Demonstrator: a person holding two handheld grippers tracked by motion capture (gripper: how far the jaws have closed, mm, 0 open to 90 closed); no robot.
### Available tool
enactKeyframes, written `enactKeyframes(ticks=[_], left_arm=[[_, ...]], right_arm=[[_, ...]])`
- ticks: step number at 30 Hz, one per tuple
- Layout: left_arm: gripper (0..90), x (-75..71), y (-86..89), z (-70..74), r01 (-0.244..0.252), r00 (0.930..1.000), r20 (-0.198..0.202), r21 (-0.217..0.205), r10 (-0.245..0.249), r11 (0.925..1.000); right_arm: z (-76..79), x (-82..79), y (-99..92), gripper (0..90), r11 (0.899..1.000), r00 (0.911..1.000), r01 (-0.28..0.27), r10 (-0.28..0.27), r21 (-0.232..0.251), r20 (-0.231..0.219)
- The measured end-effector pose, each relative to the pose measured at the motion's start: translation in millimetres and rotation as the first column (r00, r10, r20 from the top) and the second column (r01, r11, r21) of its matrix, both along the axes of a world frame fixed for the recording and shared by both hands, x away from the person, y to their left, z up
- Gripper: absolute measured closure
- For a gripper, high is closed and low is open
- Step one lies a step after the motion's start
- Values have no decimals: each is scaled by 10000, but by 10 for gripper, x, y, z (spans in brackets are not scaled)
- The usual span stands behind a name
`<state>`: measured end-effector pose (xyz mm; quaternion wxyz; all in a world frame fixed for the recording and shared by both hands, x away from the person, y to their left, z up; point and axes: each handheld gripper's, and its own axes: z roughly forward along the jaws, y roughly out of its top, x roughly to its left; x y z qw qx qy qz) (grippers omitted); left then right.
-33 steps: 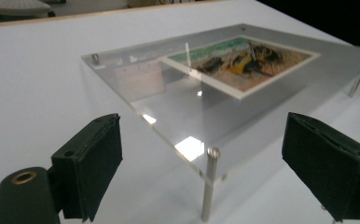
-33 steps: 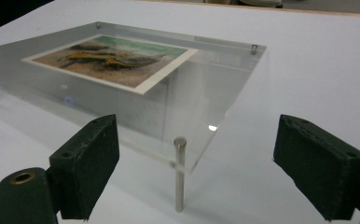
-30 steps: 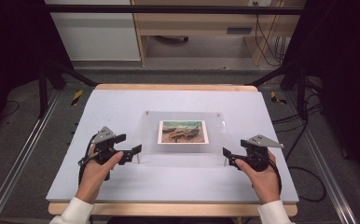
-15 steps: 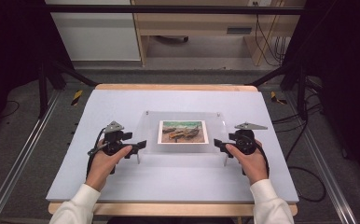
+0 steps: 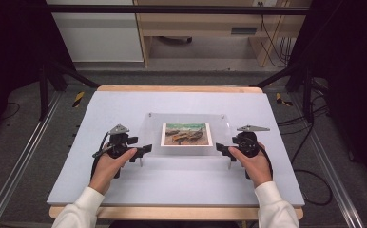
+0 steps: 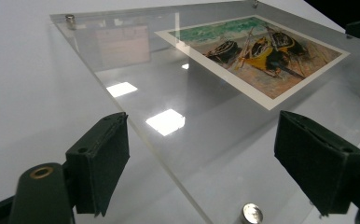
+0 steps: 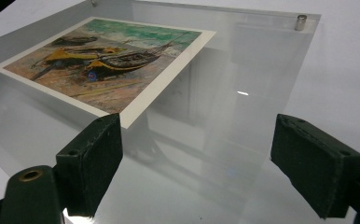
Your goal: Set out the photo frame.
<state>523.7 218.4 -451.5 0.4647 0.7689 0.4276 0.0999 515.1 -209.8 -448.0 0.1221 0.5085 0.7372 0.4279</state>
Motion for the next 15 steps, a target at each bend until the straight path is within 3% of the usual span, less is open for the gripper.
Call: enactKeyframes(ticks=[9, 15], left_arm=[[167, 7, -22, -7, 16, 9997, -238, -144, -19, 9999], [152, 36, -14, -26, -67, 9979, -647, -395, 41, 9992]], right_arm=[[-7, 10, 1, 160, 10000, 10000, -6, 7, 75, -61], [-19, 16, 10, 125, 9998, 9998, -9, 12, 178, -190]])
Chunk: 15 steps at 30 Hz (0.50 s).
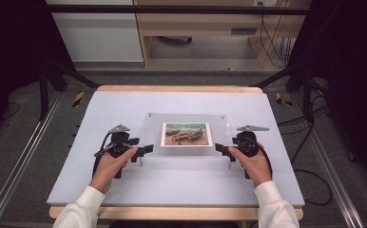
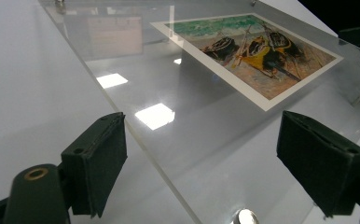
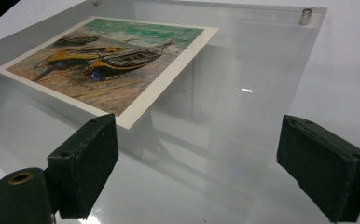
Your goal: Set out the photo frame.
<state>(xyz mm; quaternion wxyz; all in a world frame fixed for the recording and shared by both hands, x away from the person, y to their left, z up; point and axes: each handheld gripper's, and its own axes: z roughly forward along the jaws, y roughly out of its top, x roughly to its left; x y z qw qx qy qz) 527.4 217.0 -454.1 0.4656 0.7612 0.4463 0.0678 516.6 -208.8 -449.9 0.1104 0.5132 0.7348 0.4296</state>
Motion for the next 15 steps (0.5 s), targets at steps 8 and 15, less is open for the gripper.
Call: enactKeyframes(ticks=[8, 15], left_arm=[[126, 37, 4, -30, -23, 9993, -376, -250, 14, 9997], [120, 50, 1, -39, -69, 9989, -475, -300, 54, 9995]], right_arm=[[-15, 21, 8, 109, 10000, 10000, 38, -38, 63, -39], [-24, 27, -5, 106, 9994, 9993, 160, -149, 315, -347]])
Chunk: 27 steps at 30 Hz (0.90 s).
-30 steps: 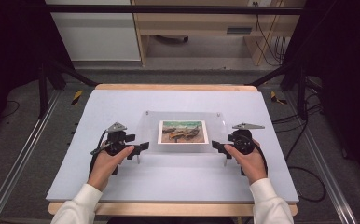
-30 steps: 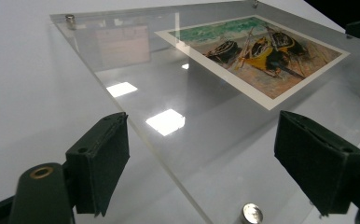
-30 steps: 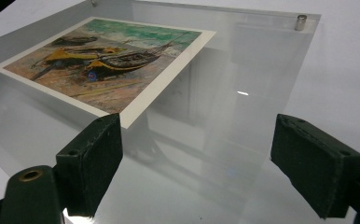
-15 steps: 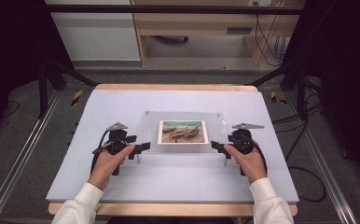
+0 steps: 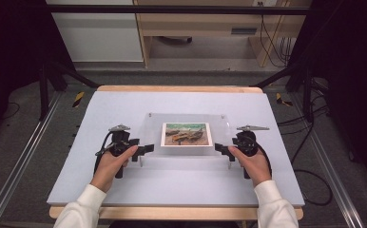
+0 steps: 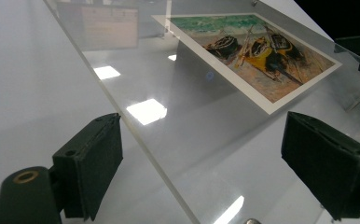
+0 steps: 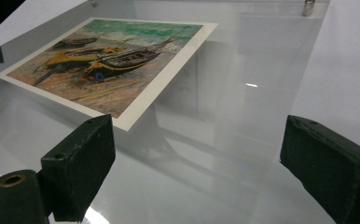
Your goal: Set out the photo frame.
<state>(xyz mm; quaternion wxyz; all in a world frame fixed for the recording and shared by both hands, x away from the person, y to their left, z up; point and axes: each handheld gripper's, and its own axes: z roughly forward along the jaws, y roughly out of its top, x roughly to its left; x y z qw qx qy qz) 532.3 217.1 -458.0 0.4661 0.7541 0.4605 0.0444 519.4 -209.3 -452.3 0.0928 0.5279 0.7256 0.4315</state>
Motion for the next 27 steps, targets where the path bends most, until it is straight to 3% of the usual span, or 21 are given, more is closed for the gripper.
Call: enactKeyframes(ticks=[4, 27], left_arm=[[116, 15, -13, -22, 143, 9994, -316, -304, -153, 9994], [110, 21, -37, -21, 40, 9996, -273, -197, -45, 9998]], right_arm=[[-15, 6, -9, 104, 9999, 9999, 64, -62, 155, -98], [-57, 3, -35, 101, 9951, 9973, -1, 73, 987, -735]])
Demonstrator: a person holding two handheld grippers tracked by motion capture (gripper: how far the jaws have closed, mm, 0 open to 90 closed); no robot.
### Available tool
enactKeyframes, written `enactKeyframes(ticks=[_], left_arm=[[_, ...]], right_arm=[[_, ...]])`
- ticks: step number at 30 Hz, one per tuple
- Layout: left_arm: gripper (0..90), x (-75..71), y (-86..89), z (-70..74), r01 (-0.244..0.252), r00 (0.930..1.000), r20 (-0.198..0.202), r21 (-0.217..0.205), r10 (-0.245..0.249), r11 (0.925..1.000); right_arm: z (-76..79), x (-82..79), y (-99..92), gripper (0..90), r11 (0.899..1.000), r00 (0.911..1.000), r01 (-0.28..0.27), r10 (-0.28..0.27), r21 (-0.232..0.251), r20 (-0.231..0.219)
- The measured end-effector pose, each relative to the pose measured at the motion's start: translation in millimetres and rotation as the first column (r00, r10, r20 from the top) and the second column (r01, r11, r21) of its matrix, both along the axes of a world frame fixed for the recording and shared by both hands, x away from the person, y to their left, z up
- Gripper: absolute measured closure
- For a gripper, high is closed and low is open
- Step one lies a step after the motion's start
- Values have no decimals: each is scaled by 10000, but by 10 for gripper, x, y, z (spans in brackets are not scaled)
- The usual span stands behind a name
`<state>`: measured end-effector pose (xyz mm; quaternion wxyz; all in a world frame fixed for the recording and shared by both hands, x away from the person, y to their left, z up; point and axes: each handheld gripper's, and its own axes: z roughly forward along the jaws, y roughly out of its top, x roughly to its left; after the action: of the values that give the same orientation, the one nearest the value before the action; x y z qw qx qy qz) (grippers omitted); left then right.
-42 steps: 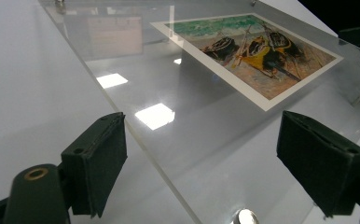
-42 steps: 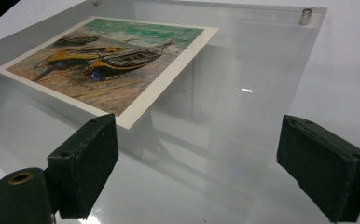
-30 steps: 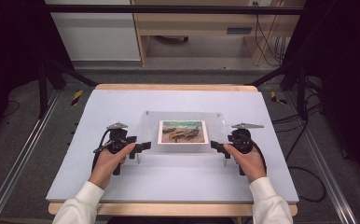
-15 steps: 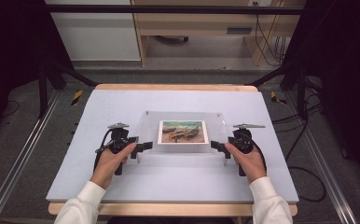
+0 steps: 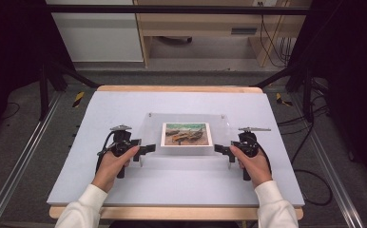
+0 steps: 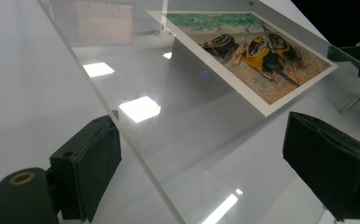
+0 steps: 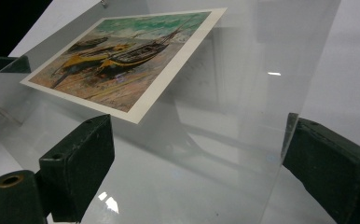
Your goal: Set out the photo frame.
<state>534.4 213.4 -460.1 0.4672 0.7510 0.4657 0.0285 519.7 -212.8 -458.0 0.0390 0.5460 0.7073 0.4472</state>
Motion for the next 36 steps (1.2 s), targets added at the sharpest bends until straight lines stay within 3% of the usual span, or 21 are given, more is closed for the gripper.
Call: enactKeyframes(ticks=[12, 19, 23, 36], left_arm=[[122, -69, -17, 25, -171, 9998, 115, 247, 168, 9995], [147, -199, -9, 66, -238, 9967, 790, 474, 200, 9986], [184, -261, -3, 64, -365, 9940, 1044, 361, 325, 9987], [271, -397, 37, 125, -396, 9888, 1462, 607, 304, 9974]], right_arm=[[-16, -59, -6, 120, 10000, 9993, 35, -33, -56, 384], [22, -140, 17, 133, 9993, 9956, -85, 118, -355, 932], [45, -209, 11, 149, 9989, 9937, -19, 72, -475, 1117], [97, -366, 21, 182, 9953, 9842, -81, 250, -966, 1755]])
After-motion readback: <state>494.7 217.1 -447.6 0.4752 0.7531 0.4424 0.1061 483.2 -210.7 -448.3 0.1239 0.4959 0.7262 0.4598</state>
